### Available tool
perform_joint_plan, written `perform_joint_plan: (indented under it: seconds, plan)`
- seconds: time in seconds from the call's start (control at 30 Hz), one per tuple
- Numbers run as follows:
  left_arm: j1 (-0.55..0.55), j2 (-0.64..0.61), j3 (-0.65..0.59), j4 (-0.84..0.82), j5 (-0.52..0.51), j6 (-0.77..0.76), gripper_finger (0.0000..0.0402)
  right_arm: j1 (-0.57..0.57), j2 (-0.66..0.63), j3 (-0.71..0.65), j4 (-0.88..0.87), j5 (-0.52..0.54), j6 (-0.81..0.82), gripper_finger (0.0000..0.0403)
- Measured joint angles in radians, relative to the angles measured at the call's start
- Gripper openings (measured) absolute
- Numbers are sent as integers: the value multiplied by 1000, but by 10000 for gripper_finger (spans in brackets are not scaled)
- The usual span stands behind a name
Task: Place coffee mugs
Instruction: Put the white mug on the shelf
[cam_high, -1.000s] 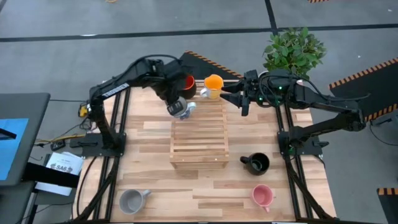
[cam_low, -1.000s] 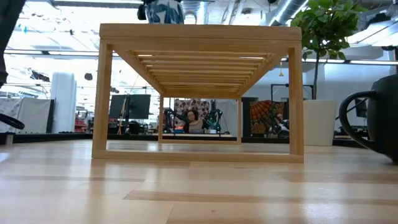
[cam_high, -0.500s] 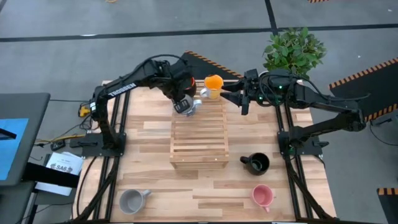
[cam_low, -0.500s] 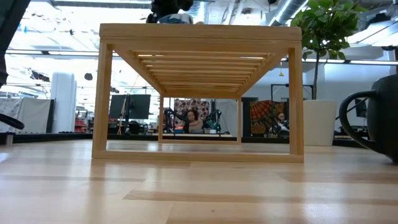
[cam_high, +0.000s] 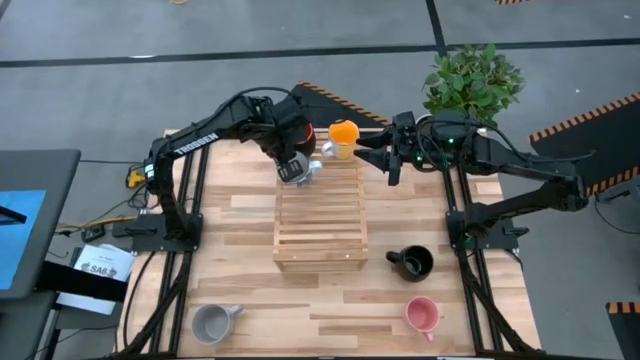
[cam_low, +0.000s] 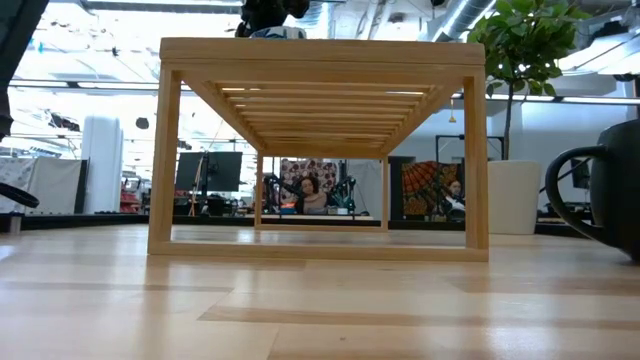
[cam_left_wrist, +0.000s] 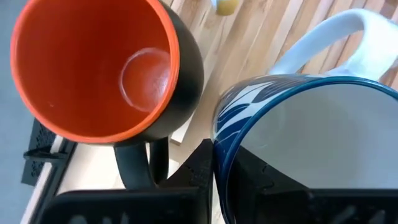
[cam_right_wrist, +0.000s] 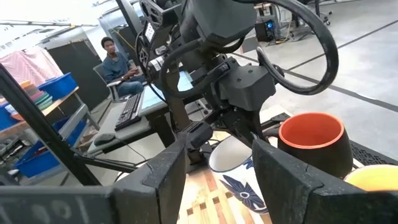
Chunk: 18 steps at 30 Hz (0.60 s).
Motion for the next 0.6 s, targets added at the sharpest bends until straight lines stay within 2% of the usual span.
perform_joint_plan:
  seconds: [0.6]
  plan:
    - [-1,0,0,10,15,58,20,0,0,0,0,0,0,207]
